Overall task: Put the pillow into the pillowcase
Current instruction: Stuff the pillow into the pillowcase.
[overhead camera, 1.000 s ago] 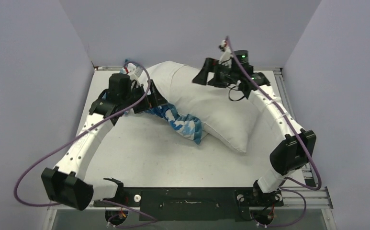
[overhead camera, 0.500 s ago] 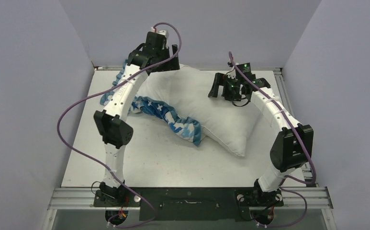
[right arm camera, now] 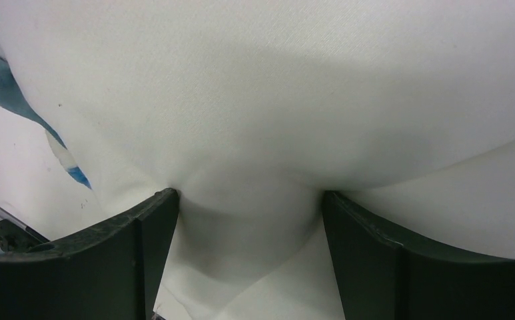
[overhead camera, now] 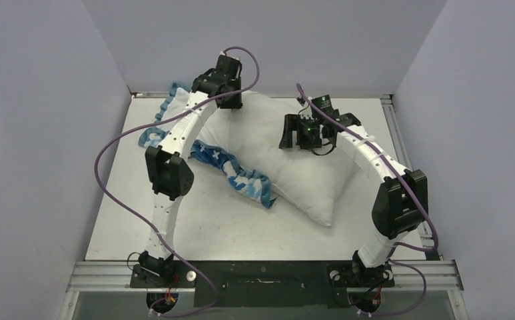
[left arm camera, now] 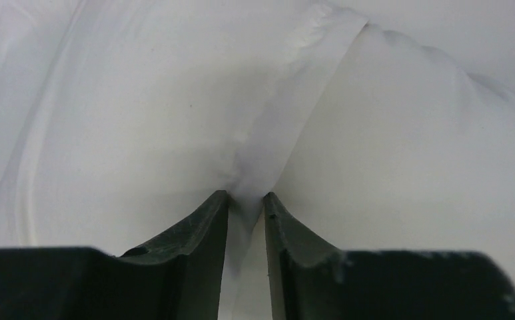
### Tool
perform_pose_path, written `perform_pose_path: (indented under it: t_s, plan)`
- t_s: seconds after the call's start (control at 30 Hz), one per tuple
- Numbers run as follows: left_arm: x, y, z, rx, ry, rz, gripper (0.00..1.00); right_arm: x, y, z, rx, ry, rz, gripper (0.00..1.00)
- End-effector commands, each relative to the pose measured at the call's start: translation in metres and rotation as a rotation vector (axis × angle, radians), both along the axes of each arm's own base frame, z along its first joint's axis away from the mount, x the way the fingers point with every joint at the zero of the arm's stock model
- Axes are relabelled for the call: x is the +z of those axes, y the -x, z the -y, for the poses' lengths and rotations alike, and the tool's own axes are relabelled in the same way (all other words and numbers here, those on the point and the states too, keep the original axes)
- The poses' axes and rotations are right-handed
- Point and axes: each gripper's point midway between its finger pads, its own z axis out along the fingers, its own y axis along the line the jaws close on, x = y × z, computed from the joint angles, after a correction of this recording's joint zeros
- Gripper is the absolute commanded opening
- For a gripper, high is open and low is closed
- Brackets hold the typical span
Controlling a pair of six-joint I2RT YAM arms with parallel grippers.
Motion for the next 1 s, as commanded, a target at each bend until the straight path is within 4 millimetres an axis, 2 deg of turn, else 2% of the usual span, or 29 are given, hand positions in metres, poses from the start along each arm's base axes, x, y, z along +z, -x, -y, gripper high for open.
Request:
perform_pose_path:
  t_s: [0.0, 0.03, 0.07, 0.23, 0.33, 0.43, 0.5, 0.63, 0.73, 0.8, 0.9, 0.93, 0.97]
  plan:
    - [0.035, -0.011, -0.012, 0.045, -0.001, 0.107, 0.11, -0.024, 0.031, -0.014, 0.078, -0.008, -0.154, 0.75]
    - [0.041, -0.011, -0.016, 0.059, -0.011, 0.125, 0.03, -0.024, 0.031, -0.014, 0.08, -0.01, -0.153, 0.75]
    - [0.047, -0.01, -0.019, 0.066, -0.017, 0.14, 0.0, -0.023, 0.029, -0.015, 0.082, -0.011, -0.15, 0.75]
    - [0.067, 0.0, -0.022, 0.021, -0.014, 0.189, 0.0, -0.02, 0.021, -0.021, 0.097, -0.023, -0.138, 0.75]
    - [0.073, 0.011, -0.008, -0.07, 0.033, 0.182, 0.0, -0.014, 0.017, -0.027, 0.118, -0.043, -0.128, 0.75]
    - [0.081, 0.033, 0.019, -0.193, 0.127, 0.167, 0.0, 0.0, 0.013, -0.039, 0.159, -0.109, -0.094, 0.75]
    - [0.087, 0.057, 0.052, -0.314, 0.233, 0.163, 0.0, 0.008, 0.013, -0.048, 0.184, -0.162, -0.082, 0.76]
    - [0.113, 0.11, 0.109, -0.502, 0.469, 0.198, 0.0, 0.006, 0.012, -0.06, 0.193, -0.233, -0.098, 0.69]
    - [0.128, 0.146, 0.136, -0.593, 0.648, 0.201, 0.0, -0.001, 0.012, -0.067, 0.193, -0.28, -0.12, 0.61]
    - [0.129, 0.149, 0.126, -0.539, 0.662, 0.213, 0.0, -0.003, 0.01, -0.068, 0.192, -0.282, -0.125, 0.6]
    - [0.124, 0.127, 0.079, -0.376, 0.485, 0.287, 0.0, 0.001, 0.008, -0.064, 0.185, -0.252, -0.106, 0.6]
    - [0.124, 0.119, 0.062, -0.329, 0.434, 0.305, 0.05, 0.002, 0.008, -0.063, 0.186, -0.242, -0.099, 0.61]
    - [0.124, 0.11, 0.044, -0.275, 0.383, 0.325, 0.19, 0.003, 0.009, -0.061, 0.187, -0.235, -0.097, 0.61]
